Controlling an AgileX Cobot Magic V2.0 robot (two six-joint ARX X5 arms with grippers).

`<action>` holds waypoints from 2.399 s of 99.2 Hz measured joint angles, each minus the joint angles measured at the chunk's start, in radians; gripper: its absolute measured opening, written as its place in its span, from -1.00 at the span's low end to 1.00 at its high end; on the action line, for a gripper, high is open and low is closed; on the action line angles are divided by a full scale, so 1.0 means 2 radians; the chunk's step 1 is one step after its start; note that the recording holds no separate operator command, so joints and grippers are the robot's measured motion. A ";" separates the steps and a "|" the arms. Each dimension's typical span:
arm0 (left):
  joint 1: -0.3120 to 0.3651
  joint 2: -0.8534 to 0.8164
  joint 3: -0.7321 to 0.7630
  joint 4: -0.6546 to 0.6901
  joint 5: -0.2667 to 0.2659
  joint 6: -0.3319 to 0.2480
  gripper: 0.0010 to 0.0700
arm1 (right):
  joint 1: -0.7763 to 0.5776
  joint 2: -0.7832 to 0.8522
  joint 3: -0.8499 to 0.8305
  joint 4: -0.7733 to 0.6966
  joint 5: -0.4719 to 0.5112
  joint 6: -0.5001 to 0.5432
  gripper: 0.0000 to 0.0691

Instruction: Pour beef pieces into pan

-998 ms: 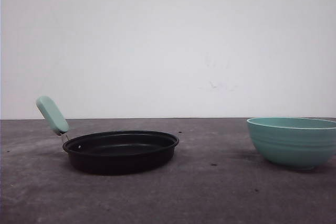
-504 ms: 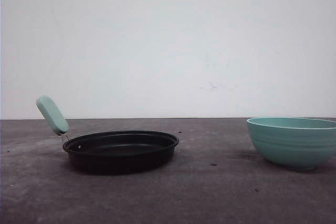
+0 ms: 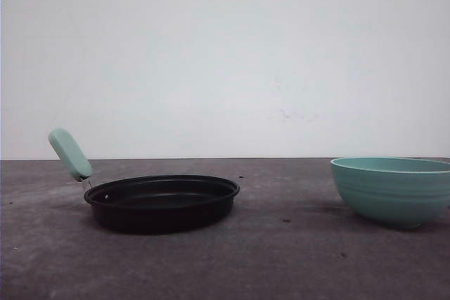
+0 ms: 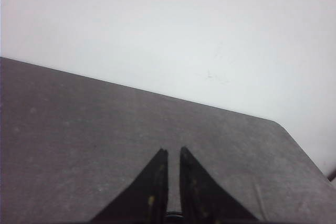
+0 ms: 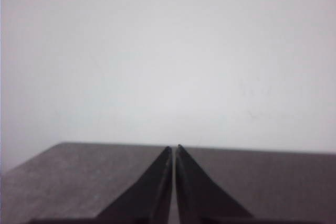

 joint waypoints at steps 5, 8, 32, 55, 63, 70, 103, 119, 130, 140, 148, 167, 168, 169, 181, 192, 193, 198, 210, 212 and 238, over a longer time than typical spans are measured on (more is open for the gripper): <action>-0.004 0.007 0.008 -0.008 0.001 0.001 -0.99 | 0.000 0.005 0.000 -0.016 0.000 0.000 -0.97; -0.007 0.009 0.011 -0.010 0.001 0.002 -0.99 | 0.000 0.006 0.000 -0.022 0.000 -0.001 -0.97; -0.024 0.010 0.016 -0.013 0.001 0.032 -0.99 | 0.000 0.005 0.000 -0.035 -0.011 -0.001 -0.97; -0.024 0.011 0.017 -0.024 0.001 0.038 -0.77 | 0.000 0.006 0.006 -0.065 -0.022 -0.006 -0.84; -0.024 0.010 0.016 -0.026 0.001 0.038 -0.50 | 0.000 0.010 0.015 -0.074 -0.022 -0.013 -0.20; -0.024 0.010 0.017 -0.033 0.001 0.038 -0.35 | 0.000 0.015 0.023 -0.079 -0.022 -0.014 0.29; -0.024 0.011 0.016 -0.116 -0.005 0.038 0.26 | 0.000 0.024 0.030 -0.082 -0.022 -0.014 0.98; -0.024 0.011 0.017 -0.125 -0.005 0.024 0.46 | 0.000 0.035 0.031 -0.082 -0.022 -0.014 0.98; -0.024 0.017 0.016 -0.124 -0.010 -0.009 0.48 | 0.000 0.052 0.031 -0.095 -0.022 -0.014 0.98; -0.024 0.036 0.007 -0.116 -0.019 -0.037 0.71 | 0.000 0.073 0.031 -0.113 -0.022 -0.010 0.98; -0.024 0.065 -0.009 -0.111 -0.027 -0.058 0.87 | 0.000 0.092 0.031 -0.125 -0.022 0.003 0.98; -0.035 0.154 -0.026 -0.094 -0.027 -0.091 0.93 | 0.000 0.113 0.031 -0.143 -0.022 0.035 0.98; -0.036 0.158 -0.026 -0.091 -0.027 -0.092 0.93 | 0.000 0.113 0.031 -0.143 -0.022 0.036 0.98; -0.038 0.162 -0.026 -0.089 -0.027 -0.093 0.93 | 0.000 0.113 0.031 -0.143 -0.022 0.037 0.98; -0.065 0.223 -0.025 -0.062 -0.026 -0.097 0.93 | 0.000 0.115 0.031 -0.143 -0.022 0.044 0.98; -0.089 0.284 -0.025 -0.040 -0.037 -0.113 0.93 | 0.000 0.116 0.031 -0.143 -0.022 0.046 0.98; -0.091 0.289 -0.025 -0.038 -0.041 -0.117 0.93 | 0.000 0.116 0.031 -0.144 -0.022 0.046 0.98; -0.106 0.307 -0.025 -0.024 -0.054 -0.131 0.93 | 0.000 0.116 0.031 -0.146 -0.022 0.048 0.98; -0.139 0.336 -0.025 0.015 -0.080 -0.160 0.93 | 0.000 0.116 0.031 -0.161 -0.022 0.048 0.98; -0.144 0.340 -0.025 0.020 -0.082 -0.163 0.93 | 0.000 0.116 0.031 -0.164 -0.022 0.048 0.98; -0.200 0.409 -0.025 0.038 -0.140 -0.211 0.93 | 0.000 0.115 0.031 -0.193 -0.022 0.048 0.98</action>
